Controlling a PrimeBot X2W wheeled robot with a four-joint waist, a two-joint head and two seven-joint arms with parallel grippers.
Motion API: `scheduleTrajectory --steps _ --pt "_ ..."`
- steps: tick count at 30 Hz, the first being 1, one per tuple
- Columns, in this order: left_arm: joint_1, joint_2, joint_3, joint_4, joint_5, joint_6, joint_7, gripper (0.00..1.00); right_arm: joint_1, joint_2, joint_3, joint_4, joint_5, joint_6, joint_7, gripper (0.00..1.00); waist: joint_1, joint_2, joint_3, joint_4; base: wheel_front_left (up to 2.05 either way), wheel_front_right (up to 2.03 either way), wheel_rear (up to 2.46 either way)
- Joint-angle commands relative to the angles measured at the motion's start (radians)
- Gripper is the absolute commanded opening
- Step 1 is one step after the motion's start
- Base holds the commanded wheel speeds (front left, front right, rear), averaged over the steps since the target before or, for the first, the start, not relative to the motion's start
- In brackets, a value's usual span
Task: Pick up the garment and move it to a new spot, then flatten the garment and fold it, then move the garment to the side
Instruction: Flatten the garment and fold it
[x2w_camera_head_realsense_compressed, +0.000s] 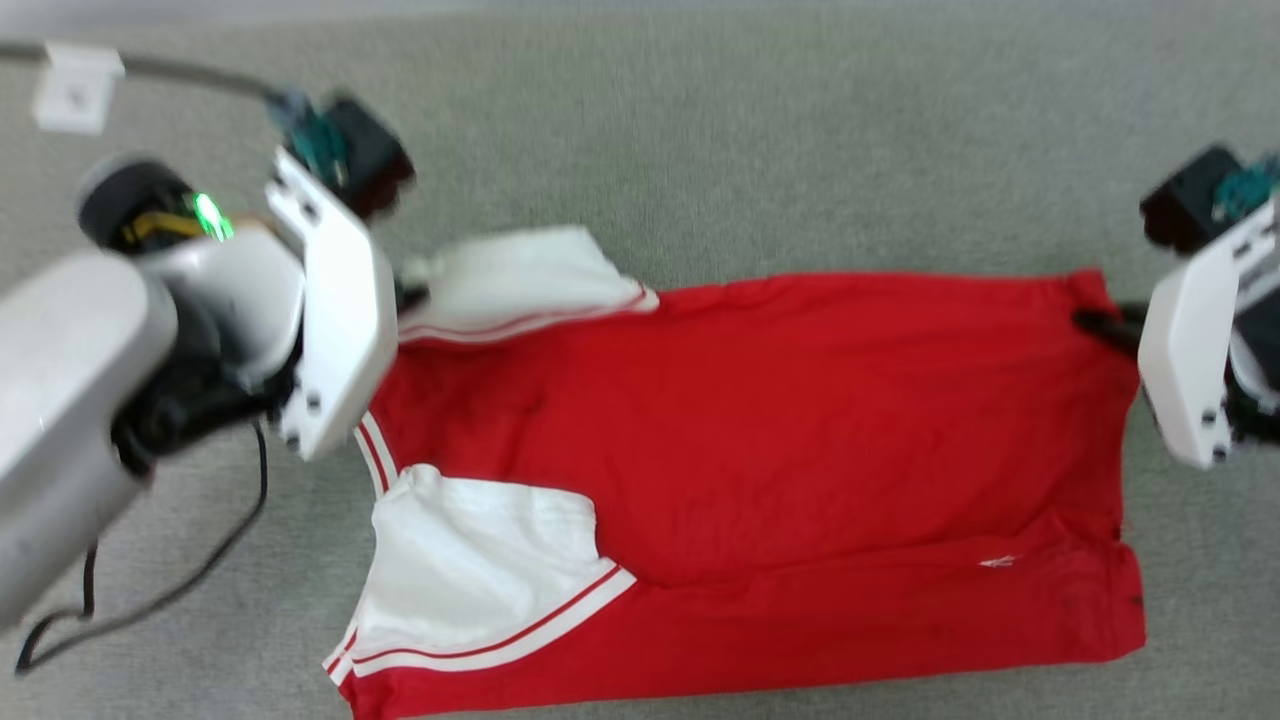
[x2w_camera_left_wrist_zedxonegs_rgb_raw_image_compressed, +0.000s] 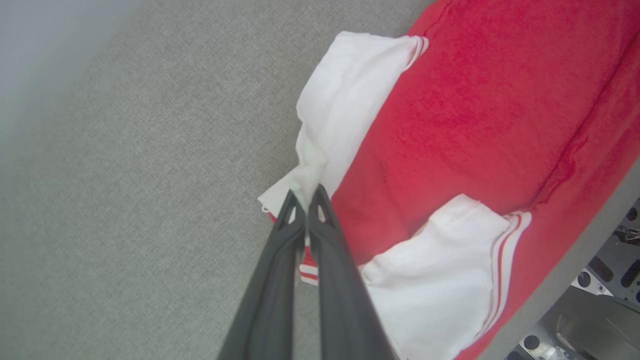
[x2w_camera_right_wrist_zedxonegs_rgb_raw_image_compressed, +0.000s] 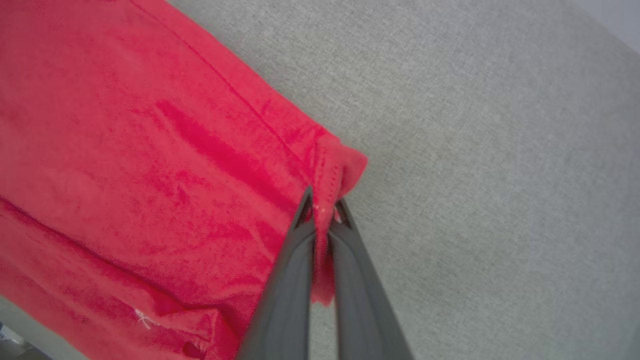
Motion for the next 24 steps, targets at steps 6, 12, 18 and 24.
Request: scheduleTrajectory --steps 6,12,18,24 --pt "0.158 0.065 -0.036 -0.105 -0.036 0.055 -0.041 0.00 0.115 -0.047 0.047 -0.029 0.048 -0.001 -0.081 0.00 0.0000 -0.0001 -0.132 0.008 0.00 0.00 0.00" --pt "0.321 0.128 -0.078 -0.185 -0.074 0.116 -0.093 0.00 0.239 -0.096 0.064 -0.049 0.091 -0.001 -0.130 0.00 0.0000 -0.0001 -0.179 0.016 0.00 0.00 0.00" --pt "0.458 0.154 -0.116 -0.186 -0.108 0.153 -0.157 0.00 0.334 -0.095 0.083 -0.056 0.098 -0.001 -0.152 0.00 0.0000 -0.0001 -0.173 0.008 0.00 0.00 0.00" --pt "0.527 0.123 -0.142 -0.141 -0.130 0.157 -0.201 0.00 0.369 -0.030 0.094 0.012 0.080 -0.001 -0.165 0.00 0.0000 -0.0001 -0.137 -0.001 0.00 0.00 0.00"
